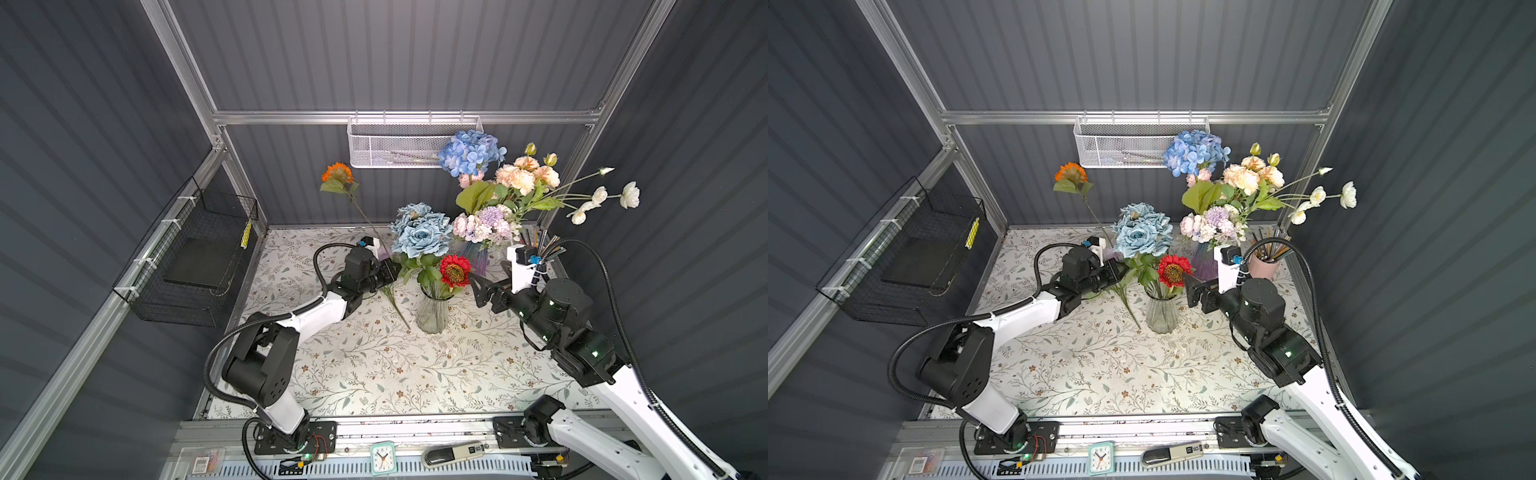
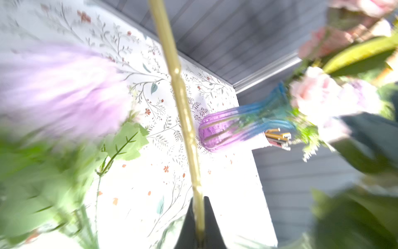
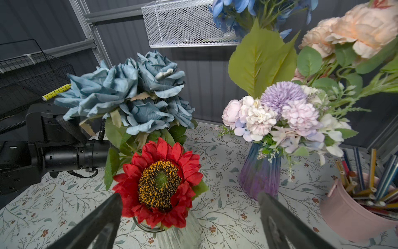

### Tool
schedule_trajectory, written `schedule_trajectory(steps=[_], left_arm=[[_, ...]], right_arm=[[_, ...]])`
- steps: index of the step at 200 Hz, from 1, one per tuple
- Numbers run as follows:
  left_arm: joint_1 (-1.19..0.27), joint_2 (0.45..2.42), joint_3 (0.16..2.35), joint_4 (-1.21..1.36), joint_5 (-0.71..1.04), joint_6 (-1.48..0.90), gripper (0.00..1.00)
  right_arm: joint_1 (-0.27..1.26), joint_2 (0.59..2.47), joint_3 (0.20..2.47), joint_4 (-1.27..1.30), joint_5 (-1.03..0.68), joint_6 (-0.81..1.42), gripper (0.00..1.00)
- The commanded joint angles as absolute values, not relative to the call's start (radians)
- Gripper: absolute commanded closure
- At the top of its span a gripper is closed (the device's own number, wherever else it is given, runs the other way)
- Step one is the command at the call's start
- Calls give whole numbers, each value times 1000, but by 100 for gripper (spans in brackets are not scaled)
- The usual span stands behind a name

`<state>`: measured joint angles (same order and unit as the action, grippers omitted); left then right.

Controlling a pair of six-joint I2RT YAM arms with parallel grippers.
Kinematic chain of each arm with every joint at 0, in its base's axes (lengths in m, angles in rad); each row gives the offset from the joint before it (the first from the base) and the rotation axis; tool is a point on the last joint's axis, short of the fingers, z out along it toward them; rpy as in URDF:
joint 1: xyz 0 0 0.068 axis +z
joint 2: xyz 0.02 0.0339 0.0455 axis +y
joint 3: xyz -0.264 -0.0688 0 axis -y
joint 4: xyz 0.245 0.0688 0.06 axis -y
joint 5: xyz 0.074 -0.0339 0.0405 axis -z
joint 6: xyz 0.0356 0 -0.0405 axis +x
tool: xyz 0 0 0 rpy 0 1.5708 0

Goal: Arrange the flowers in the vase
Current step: 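Grasp the orange gerbera stem on the table and lift it with the left gripper, then reach the right gripper across and grasp the orange gerbera stem while the left releases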

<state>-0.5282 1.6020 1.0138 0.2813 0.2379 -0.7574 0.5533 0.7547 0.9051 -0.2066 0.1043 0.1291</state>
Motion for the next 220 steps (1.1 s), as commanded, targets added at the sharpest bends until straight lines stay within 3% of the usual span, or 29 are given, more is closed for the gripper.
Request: schedule_trajectory(steps=[1, 69, 121, 135, 157, 220], left_arm=[[-525, 1506, 1008, 135, 237, -577, 100], [-525, 1227, 788, -83, 83, -474, 100], [-525, 1130, 678, 0, -65, -479, 100], [-526, 1124, 647, 69, -88, -508, 100], [-533, 1121, 601, 186, -128, -560, 100], [-679, 1091, 532, 425, -291, -405, 100]], right_arm=[[554, 746, 940, -161, 84, 137, 1], [557, 767, 937, -116, -1, 181, 1], [561, 841, 1006, -72, -136, 217, 2], [577, 894, 1049, -70, -155, 241, 6], [659, 1006, 1153, -100, -111, 227, 21], [882, 1437, 1541, -247, -51, 158, 24]])
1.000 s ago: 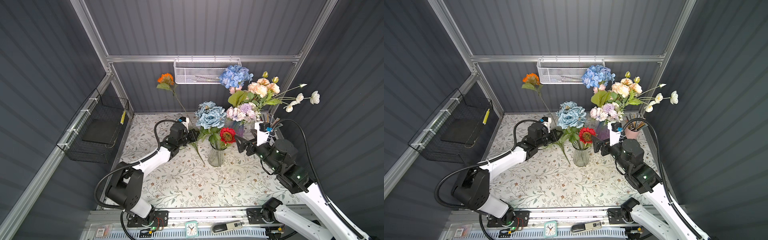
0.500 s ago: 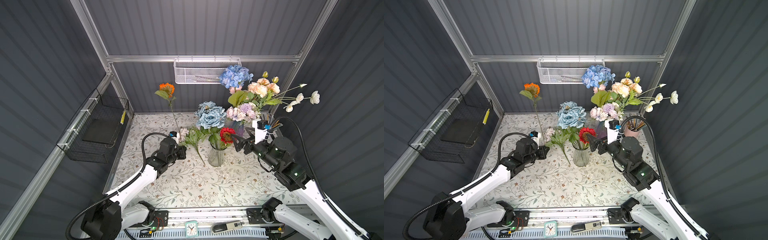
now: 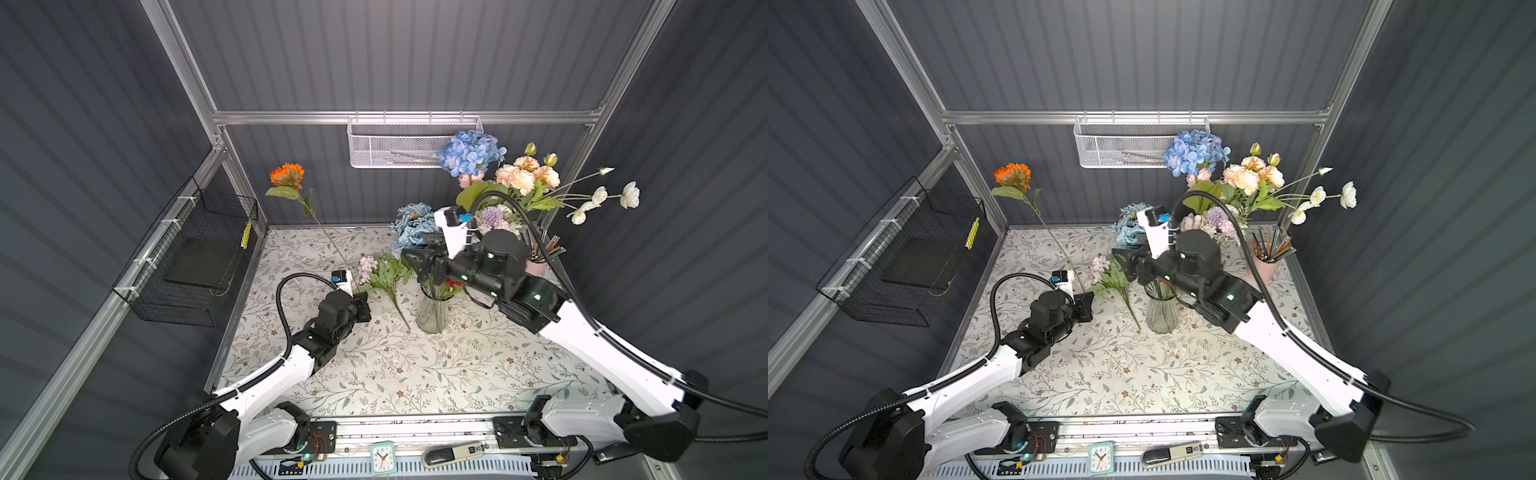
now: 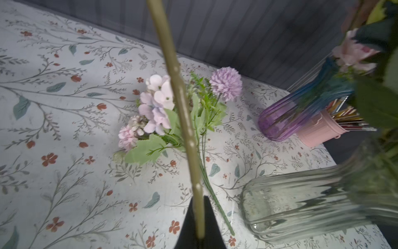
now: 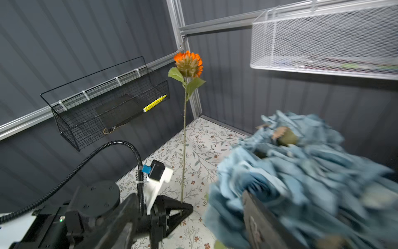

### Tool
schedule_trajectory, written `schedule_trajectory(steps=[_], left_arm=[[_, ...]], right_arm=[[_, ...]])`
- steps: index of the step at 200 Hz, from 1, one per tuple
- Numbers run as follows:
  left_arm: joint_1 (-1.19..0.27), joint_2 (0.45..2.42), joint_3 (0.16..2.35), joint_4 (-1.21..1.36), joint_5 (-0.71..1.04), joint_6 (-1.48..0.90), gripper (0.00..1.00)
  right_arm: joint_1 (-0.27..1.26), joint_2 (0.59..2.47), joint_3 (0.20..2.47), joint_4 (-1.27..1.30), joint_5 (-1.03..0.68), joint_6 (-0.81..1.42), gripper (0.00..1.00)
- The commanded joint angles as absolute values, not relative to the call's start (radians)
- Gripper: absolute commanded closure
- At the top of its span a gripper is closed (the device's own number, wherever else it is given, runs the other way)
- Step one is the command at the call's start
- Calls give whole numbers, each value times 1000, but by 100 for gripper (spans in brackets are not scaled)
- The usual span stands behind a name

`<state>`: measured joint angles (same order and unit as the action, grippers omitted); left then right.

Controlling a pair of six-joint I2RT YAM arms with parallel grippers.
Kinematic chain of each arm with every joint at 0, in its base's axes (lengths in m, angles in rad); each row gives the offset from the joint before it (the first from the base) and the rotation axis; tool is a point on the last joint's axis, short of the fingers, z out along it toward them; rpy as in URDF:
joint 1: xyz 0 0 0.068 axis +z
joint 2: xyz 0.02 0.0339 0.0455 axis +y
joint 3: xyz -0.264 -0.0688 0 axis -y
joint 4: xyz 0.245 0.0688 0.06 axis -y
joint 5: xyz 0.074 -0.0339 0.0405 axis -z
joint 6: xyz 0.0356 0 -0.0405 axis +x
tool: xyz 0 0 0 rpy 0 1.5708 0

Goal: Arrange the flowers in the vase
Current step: 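Reach the right gripper across and grasp the orange gerbera stem while the left releases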

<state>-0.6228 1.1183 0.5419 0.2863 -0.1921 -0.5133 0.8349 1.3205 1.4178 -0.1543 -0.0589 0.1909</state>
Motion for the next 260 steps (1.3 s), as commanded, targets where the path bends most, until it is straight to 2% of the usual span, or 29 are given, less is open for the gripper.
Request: schedule_trajectory(steps=[1, 43, 92, 167, 192, 208, 225, 238, 260], left_arm=[[-681, 1091, 532, 426, -292, -401, 100], [-697, 1079, 485, 505, -313, -370, 100], [-701, 1047, 448, 551, -307, -335, 100], [-712, 1049, 436, 568, -291, -283, 100], [-713, 1053, 432, 570, -290, -276, 100], [-713, 1061, 436, 570, -293, -276, 100], [-713, 1066, 438, 570, -292, -276, 100], [-713, 1069, 442, 569, -292, -272, 100], [-714, 1072, 448, 570, -293, -261, 100]], right_arm=[[883, 1443, 1546, -249, -51, 157, 24], [923, 1653, 1763, -326, -74, 155, 24], [927, 1794, 1924, -379, -75, 150, 26], [915, 1925, 2040, -383, -137, 154, 38], [894, 1947, 2059, -383, -173, 190, 53], [891, 1952, 2060, -382, -193, 194, 68], [891, 1952, 2060, -381, -211, 190, 90], [891, 1953, 2060, -383, -221, 189, 100], [890, 1950, 2060, -383, -214, 187, 100]])
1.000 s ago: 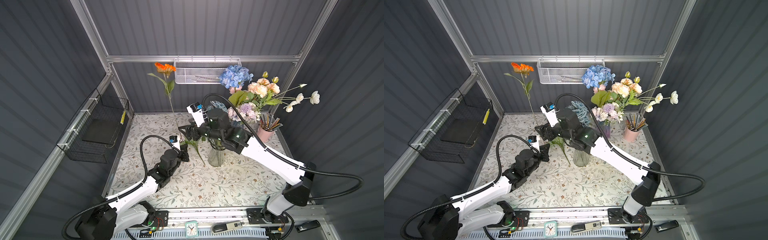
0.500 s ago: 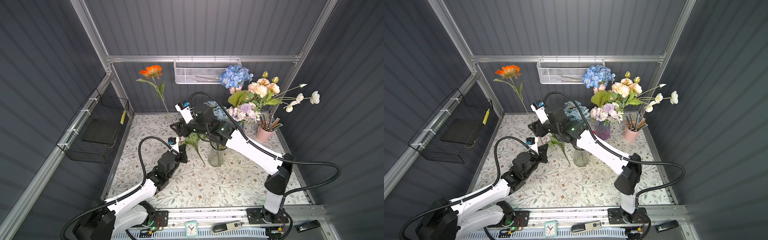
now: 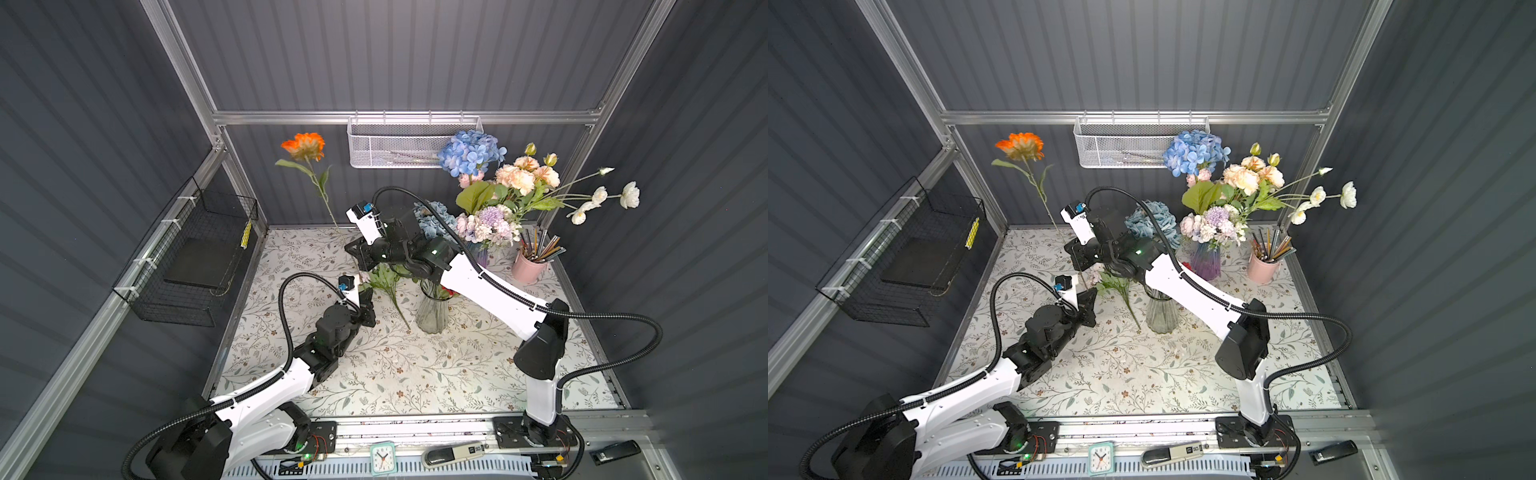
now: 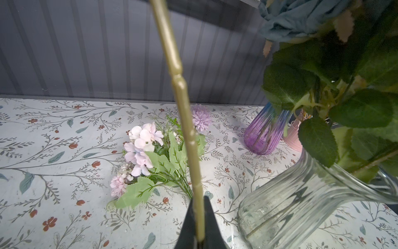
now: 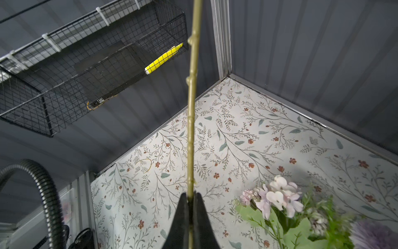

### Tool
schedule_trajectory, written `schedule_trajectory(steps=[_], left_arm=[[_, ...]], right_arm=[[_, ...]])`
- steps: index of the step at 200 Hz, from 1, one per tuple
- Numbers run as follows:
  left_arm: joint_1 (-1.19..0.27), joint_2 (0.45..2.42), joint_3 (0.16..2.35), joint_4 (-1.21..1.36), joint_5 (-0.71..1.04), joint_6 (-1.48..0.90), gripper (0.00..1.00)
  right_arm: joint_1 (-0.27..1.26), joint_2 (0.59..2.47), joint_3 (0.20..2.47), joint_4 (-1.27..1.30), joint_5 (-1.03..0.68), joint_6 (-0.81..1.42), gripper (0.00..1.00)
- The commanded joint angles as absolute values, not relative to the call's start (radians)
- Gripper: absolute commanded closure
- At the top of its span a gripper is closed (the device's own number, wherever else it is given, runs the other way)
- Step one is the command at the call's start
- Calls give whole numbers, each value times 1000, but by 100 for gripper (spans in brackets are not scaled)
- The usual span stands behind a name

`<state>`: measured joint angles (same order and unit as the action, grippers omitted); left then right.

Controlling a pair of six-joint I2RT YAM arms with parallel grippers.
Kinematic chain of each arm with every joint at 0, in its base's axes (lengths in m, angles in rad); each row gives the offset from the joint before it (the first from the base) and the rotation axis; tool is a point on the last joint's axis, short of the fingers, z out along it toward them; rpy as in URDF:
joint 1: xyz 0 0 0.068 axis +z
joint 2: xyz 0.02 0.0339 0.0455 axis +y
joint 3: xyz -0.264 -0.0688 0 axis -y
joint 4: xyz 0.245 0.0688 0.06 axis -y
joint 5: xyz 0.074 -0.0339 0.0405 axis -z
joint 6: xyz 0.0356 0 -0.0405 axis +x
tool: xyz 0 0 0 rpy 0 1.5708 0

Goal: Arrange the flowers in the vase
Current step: 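Reach the right gripper across and grasp the orange gerbera stem while the left releases, then carry the gerbera over the vase with the right gripper while the left grasps it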

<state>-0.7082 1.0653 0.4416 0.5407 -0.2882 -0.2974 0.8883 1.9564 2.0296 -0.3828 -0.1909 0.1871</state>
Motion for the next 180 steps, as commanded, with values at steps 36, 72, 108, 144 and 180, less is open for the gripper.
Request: schedule_trajectory(steps=[36, 72, 108, 144, 180], left_arm=[[-715, 1078, 477, 532, -302, -296, 14], [-710, 1021, 450, 547, -289, -351, 0], [-688, 979, 388, 591, -208, -401, 0], [-686, 960, 366, 541, -153, -437, 0], [-686, 998, 418, 471, -130, -410, 0]], right_arm=[[888, 1935, 2054, -383, -204, 171, 100], [888, 1876, 2004, -380, -166, 124, 100], [887, 1746, 1876, -321, -80, 69, 100], [888, 1598, 1752, -282, 9, -3, 100], [888, 1432, 1612, -246, 47, -49, 100]])
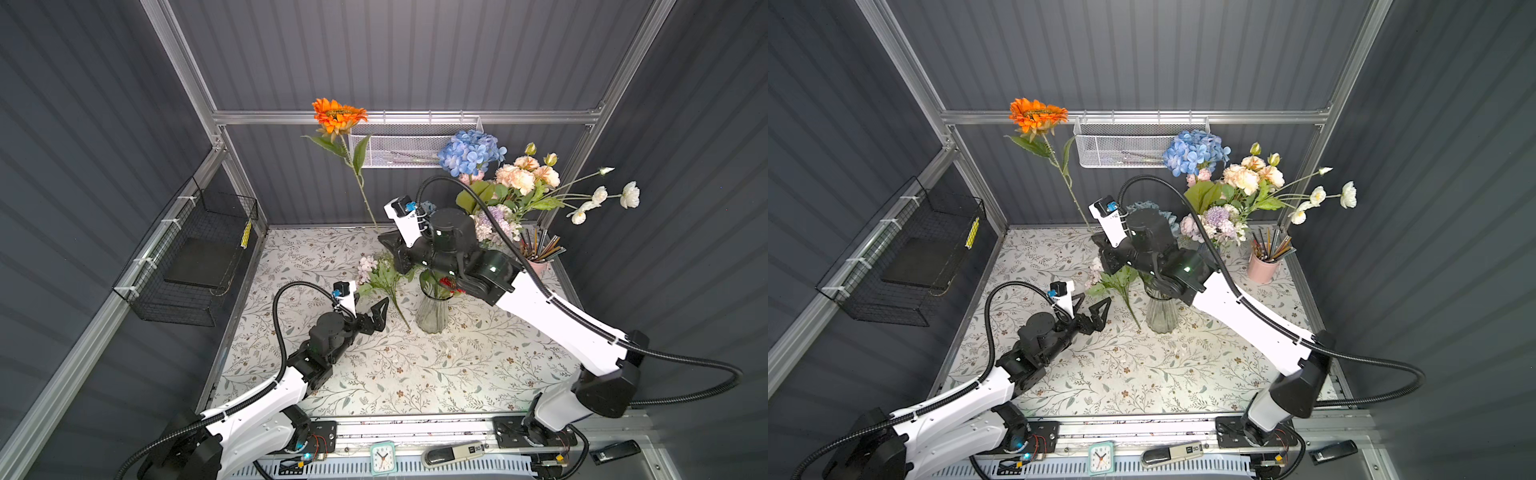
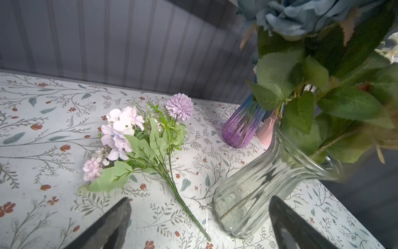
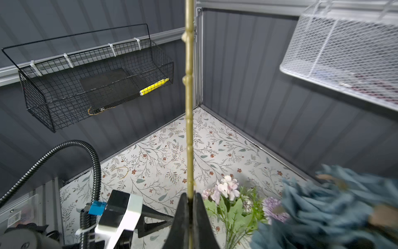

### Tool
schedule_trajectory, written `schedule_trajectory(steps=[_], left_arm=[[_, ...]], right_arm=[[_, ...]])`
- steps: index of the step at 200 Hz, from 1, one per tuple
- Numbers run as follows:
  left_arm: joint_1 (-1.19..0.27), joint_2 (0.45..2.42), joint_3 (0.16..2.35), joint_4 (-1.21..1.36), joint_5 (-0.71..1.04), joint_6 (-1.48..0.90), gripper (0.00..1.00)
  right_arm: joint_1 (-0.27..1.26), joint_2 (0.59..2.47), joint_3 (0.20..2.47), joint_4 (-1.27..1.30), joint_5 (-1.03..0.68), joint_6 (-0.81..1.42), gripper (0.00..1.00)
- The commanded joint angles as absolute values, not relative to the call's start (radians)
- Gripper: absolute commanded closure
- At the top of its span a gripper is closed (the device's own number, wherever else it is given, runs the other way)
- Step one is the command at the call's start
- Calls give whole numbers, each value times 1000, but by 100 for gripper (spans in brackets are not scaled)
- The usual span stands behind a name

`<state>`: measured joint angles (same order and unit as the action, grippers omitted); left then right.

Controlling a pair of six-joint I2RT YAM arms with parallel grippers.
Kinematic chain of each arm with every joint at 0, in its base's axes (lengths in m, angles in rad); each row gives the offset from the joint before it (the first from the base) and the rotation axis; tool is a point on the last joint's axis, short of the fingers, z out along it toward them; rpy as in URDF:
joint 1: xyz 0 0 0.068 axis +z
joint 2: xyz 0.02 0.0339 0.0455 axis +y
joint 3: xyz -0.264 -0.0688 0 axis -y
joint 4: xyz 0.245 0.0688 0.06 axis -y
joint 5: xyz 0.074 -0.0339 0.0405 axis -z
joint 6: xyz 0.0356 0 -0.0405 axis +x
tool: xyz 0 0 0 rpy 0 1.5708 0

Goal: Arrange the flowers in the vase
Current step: 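Carry the gerbera over the vase with the right gripper while the left grasps it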

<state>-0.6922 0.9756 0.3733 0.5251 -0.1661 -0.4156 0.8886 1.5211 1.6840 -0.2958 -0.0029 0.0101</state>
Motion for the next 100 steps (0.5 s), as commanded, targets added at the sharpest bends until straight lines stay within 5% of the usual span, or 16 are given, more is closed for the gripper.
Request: schedule_trajectory(steps=[1, 100], left_arm=[[-686, 1001, 421, 471, -129, -409, 0], [-654, 1358, 710, 703, 27, -381, 0]], right_arm=[[888, 1428, 1607, -246, 46, -49, 100], [885, 1090, 1161, 73, 89, -186, 100]])
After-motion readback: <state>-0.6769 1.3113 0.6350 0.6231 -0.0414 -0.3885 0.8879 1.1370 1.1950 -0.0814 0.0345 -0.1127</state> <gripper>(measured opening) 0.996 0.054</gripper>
